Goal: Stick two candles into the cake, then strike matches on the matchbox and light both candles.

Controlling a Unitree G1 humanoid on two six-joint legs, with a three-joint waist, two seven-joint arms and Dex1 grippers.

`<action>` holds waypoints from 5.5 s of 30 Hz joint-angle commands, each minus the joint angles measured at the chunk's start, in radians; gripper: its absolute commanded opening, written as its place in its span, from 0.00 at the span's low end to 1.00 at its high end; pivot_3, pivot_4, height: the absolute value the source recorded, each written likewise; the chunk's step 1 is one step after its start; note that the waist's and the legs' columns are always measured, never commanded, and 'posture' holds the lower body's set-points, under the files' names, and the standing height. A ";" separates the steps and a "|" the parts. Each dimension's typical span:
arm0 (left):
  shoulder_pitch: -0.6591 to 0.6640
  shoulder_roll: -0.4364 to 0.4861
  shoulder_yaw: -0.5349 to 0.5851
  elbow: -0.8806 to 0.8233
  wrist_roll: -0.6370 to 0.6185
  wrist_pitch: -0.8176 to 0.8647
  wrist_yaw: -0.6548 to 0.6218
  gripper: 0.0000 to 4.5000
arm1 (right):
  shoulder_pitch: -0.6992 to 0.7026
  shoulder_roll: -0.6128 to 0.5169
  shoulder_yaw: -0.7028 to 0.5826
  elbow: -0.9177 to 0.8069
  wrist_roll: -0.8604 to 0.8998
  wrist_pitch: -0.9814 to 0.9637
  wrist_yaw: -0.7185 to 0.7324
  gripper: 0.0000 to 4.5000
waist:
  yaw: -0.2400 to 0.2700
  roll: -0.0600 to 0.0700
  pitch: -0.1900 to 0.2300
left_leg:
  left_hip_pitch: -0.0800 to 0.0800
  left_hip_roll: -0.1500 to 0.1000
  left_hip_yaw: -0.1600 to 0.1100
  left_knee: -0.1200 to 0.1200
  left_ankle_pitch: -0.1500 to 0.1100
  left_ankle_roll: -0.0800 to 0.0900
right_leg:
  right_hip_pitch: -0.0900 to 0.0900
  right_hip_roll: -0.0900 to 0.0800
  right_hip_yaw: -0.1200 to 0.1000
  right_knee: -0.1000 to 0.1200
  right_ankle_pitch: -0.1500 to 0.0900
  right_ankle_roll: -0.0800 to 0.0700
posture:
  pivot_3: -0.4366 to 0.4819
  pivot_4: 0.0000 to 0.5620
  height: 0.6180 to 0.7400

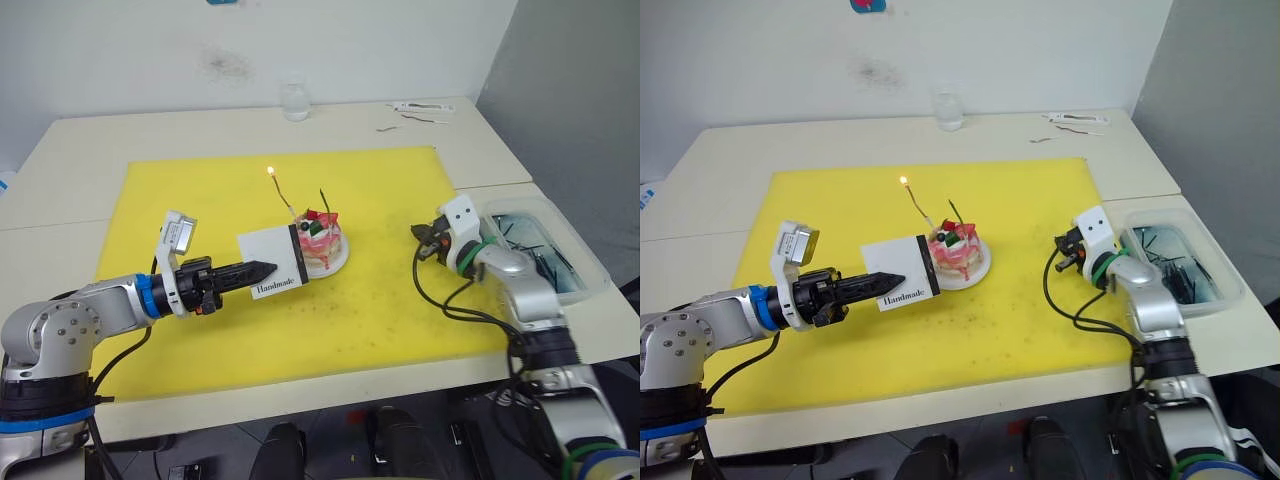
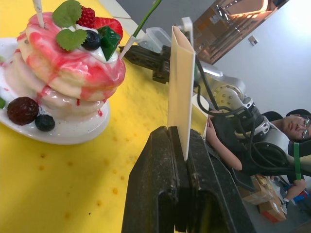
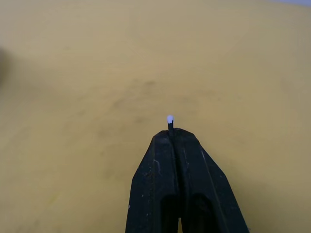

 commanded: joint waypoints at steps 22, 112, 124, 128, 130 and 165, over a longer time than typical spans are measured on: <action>-0.133 -0.079 -0.045 0.017 -0.020 0.030 0.027 0.00 | -0.213 -0.108 0.243 -0.544 -0.084 -0.002 0.269 0.01 | 0.008 0.000 0.000 | 0.000 0.000 -0.002 0.001 0.000 0.000 | 0.000 0.000 -0.002 0.000 0.000 0.000 | 0.48 0.27 1.00; -0.029 -0.006 -0.001 -0.036 -0.118 0.048 0.033 0.00 | -0.356 -0.025 0.234 -0.304 -0.183 -0.100 0.284 0.01 | 0.017 -0.004 0.001 | -0.001 -0.001 -0.009 0.000 0.002 -0.003 | 0.000 0.001 -0.004 0.000 0.002 -0.004 | 0.48 0.27 1.00; -0.039 -0.010 -0.012 -0.024 -0.101 0.040 0.018 0.00 | -0.351 -0.037 0.230 -0.307 -0.185 -0.096 0.288 0.01 | 0.017 -0.004 0.001 | -0.001 -0.001 -0.009 0.000 0.002 -0.003 | 0.000 0.001 -0.004 0.000 0.002 -0.004 | 0.48 0.27 1.00; -0.042 -0.012 -0.016 -0.019 -0.094 0.036 0.012 0.00 | -0.344 -0.046 0.228 -0.309 -0.184 -0.097 0.291 0.01 | 0.017 -0.004 0.001 | -0.001 -0.001 -0.009 0.000 0.002 -0.003 | 0.000 0.001 -0.004 0.000 0.002 -0.004 | 0.48 0.27 1.00; -0.044 -0.012 -0.017 -0.015 -0.089 0.034 0.010 0.00 | -0.342 -0.048 0.228 -0.309 -0.184 -0.096 0.292 0.01 | 0.017 -0.004 0.001 | -0.001 -0.001 -0.009 0.000 0.002 -0.003 | 0.000 0.001 -0.004 0.000 0.002 -0.004 | 0.48 0.27 1.00; -0.063 -0.010 -0.067 0.024 -0.001 0.016 -0.079 0.00 | 0.185 -0.336 -0.385 -0.254 -0.115 0.336 0.010 0.01 | 0.020 -0.003 0.001 | -0.001 -0.001 -0.007 0.000 0.002 -0.003 | 0.001 0.001 -0.003 -0.001 0.001 -0.005 | 0.48 0.27 1.00</action>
